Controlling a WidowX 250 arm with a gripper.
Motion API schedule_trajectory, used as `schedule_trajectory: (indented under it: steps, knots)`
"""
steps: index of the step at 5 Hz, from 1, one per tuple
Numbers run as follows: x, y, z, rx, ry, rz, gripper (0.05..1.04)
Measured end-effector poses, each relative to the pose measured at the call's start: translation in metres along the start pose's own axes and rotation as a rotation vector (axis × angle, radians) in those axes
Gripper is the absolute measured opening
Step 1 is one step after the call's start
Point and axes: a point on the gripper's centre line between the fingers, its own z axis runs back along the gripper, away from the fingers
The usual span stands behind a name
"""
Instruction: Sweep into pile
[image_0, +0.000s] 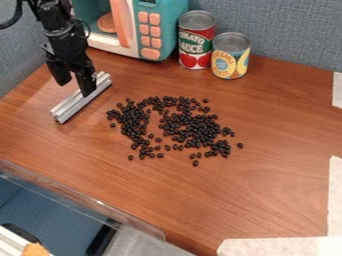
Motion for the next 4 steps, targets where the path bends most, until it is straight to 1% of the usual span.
schedule_trajectory:
  steps: [1,2,3,4]
  knots:
    - [-0.0044,-0.0038,-0.0134,-0.028,0.029,0.002,1.001]
    - [-0.0051,-0.0080,-0.0152,-0.059,0.033,-0.002,1.001]
    - [-0.0013,-0.0051,-0.0116,-0.051,0.023,-0.003,1.001]
    - [-0.0012,-0.0030,-0.0122,-0.038,0.022,-0.003,1.001]
